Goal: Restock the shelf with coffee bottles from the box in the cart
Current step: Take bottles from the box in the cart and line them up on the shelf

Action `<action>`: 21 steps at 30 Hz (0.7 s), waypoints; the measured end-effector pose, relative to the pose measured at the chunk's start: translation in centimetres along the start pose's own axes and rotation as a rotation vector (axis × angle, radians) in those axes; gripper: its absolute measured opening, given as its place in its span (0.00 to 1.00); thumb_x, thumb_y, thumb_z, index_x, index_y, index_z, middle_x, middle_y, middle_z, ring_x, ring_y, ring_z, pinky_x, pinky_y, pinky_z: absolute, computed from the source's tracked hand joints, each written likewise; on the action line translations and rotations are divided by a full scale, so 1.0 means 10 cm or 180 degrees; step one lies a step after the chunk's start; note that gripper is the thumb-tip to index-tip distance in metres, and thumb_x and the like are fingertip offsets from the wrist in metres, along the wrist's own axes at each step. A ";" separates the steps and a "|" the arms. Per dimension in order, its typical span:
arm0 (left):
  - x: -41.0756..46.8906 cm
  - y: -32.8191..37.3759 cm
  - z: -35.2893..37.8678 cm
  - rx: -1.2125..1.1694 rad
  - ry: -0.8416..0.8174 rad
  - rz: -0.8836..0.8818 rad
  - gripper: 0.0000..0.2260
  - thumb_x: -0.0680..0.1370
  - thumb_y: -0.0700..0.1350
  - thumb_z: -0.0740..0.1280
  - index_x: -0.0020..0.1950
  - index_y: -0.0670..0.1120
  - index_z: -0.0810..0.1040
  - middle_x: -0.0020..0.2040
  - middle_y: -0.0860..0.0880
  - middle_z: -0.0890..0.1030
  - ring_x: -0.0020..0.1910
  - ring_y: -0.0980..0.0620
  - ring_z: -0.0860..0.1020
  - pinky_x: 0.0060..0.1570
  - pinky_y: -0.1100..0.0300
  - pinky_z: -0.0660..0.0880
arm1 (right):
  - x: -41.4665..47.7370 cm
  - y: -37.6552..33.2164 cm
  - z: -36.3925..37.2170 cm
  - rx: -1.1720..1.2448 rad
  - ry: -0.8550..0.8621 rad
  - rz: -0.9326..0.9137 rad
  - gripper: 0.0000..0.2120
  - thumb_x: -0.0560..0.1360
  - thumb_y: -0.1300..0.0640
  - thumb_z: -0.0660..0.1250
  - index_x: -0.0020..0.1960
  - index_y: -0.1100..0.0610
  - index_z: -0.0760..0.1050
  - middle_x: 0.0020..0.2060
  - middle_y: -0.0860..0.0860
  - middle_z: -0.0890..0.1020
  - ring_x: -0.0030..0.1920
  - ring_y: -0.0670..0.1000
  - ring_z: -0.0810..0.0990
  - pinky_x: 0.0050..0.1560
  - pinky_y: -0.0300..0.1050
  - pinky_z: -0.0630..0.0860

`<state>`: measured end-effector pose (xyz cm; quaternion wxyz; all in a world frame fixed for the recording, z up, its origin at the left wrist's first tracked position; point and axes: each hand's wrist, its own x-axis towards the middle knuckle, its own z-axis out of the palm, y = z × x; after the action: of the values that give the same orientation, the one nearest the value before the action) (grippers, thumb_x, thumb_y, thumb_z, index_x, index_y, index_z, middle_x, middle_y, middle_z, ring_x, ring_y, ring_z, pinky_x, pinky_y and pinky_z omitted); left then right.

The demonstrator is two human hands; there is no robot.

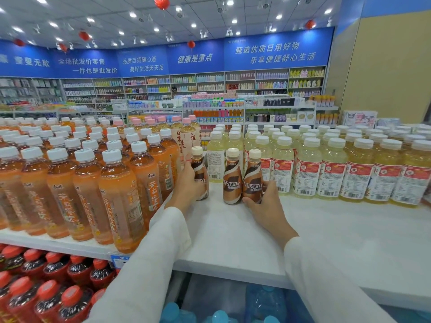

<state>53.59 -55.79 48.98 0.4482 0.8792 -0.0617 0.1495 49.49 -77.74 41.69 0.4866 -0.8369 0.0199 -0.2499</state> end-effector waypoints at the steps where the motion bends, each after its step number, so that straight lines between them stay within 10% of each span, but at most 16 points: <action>1: 0.02 -0.01 0.00 0.0030 -0.0062 -0.0025 0.35 0.77 0.32 0.67 0.80 0.49 0.56 0.72 0.46 0.72 0.71 0.44 0.71 0.68 0.51 0.67 | 0.00 0.00 0.00 -0.0007 0.0000 0.0008 0.28 0.72 0.53 0.77 0.61 0.48 0.62 0.60 0.50 0.71 0.59 0.52 0.75 0.63 0.54 0.75; 21: 0.22 -0.25 0.23 0.0007 0.0446 -0.0083 0.44 0.68 0.40 0.81 0.77 0.57 0.61 0.78 0.51 0.66 0.73 0.46 0.71 0.70 0.41 0.70 | -0.01 0.00 0.00 0.0033 -0.0019 -0.0036 0.27 0.72 0.56 0.77 0.61 0.49 0.61 0.59 0.50 0.70 0.59 0.51 0.73 0.60 0.46 0.72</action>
<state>56.73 -56.15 46.45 0.4524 0.8678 -0.0186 0.2048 49.38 -77.72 41.67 0.4895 -0.8352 0.0124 -0.2503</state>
